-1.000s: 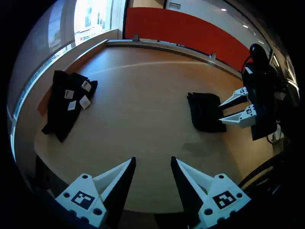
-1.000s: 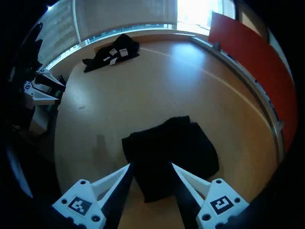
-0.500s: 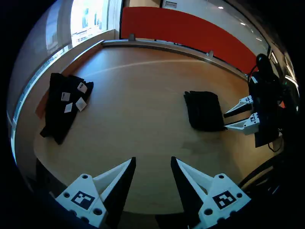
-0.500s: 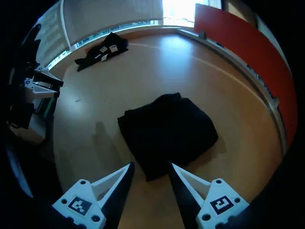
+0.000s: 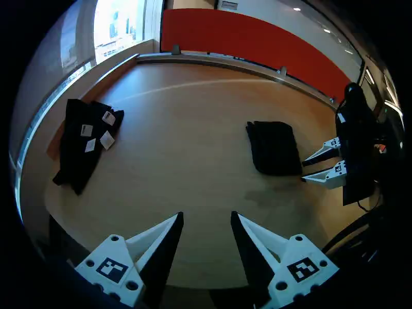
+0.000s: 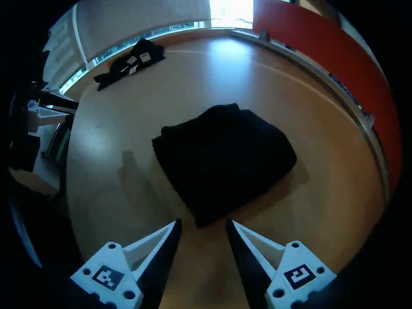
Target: Fold towel
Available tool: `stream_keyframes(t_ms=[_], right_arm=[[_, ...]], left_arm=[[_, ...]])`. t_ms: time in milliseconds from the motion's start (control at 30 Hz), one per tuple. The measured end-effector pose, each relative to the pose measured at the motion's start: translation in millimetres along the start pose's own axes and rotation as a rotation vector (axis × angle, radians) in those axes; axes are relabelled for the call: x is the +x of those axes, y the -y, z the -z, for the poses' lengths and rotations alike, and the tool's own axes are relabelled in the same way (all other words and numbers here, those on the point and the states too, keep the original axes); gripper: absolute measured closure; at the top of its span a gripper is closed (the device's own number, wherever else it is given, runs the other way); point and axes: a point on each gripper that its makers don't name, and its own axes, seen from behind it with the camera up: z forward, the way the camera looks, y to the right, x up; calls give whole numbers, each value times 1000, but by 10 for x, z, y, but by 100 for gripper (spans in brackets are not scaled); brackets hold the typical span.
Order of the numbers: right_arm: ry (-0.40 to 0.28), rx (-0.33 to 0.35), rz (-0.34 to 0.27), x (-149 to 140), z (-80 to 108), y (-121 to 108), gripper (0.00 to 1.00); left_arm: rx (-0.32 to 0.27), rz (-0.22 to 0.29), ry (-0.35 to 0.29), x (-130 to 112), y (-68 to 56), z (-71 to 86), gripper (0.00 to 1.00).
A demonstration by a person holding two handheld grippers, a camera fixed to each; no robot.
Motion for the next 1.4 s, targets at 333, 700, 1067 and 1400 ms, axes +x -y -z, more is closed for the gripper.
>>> stream_keyframes(t_ms=[333,700,1067,1400], right_arm=[[-5,-15,-43,-21,-87,-9,50],[-13,-30,-72,-38,-91,-32,93],[-61,-43,-58,134,52,-81,96],[-146,-71,-16,693,467,-178,96]], left_arm=[[-5,0,-1,7,-27,-7,33],[-4,-2,-1,33,-8,-13,33],[-15,-18,-4,85,-23,-34,33],[-33,-36,-17,192,-49,-65,33]])
